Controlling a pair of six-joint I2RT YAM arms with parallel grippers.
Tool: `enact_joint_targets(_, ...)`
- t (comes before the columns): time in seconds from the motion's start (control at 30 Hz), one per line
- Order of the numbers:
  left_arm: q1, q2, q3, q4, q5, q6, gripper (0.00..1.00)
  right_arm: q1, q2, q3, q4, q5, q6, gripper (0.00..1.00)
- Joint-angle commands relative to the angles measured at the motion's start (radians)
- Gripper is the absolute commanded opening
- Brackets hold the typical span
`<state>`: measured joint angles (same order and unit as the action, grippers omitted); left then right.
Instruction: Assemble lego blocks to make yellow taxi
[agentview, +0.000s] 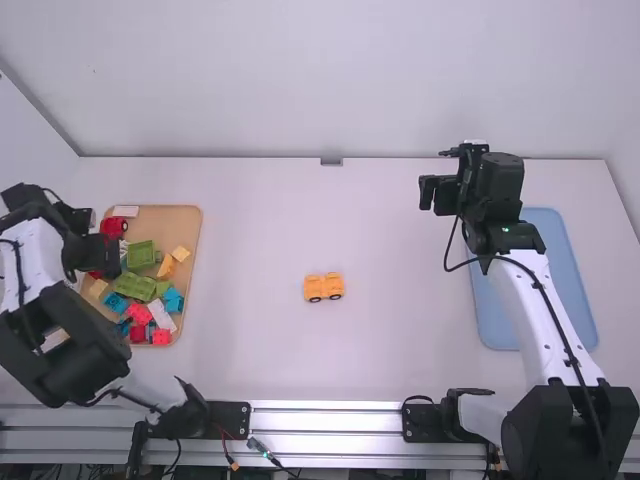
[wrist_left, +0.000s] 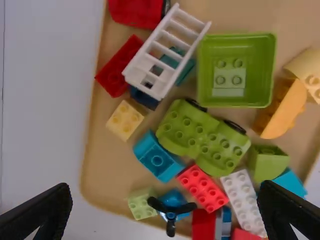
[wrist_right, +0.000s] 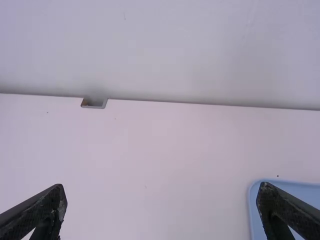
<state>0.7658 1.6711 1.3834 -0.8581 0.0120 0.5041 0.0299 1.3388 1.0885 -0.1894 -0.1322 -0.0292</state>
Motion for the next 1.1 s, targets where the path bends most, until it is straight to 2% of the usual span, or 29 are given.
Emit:
enact_joint_targets(0.0,0.071,0.041,-0.010,-0.005,0.151,0.222,0.99,0.004,0.002,-0.008,0.002,-0.002,0.003,0.99)
enact_joint_targets(0.13,0.108,0.099,-0.014,0.031,0.201,0.443,0.99,0.002,0.002,-0.008,0.005,-0.002,0.002,0.99)
enact_joint_targets(0.3,0.102,0.177,-0.014,0.097,0.134,0.544,0.98,0.004,0.002,-0.008,0.009,-0.002,0.002,0.99)
enact_joint_targets(0.53,0.131,0.232,-0.014,0.147,0.138,0.650,0.89,0.004,0.002,-0.008,0.009,-0.002,0.002,0.99)
enact_joint_targets(0.8,0.209,0.266,-0.014,0.167,0.263,0.699,0.84,0.003,0.002,-0.008,0.024,-0.003,0.006,0.99)
enact_joint_targets(1.07,0.221,0.311,-0.014,0.173,0.265,0.749,0.79,0.004,0.002,-0.008,0.025,-0.003,0.006,0.99)
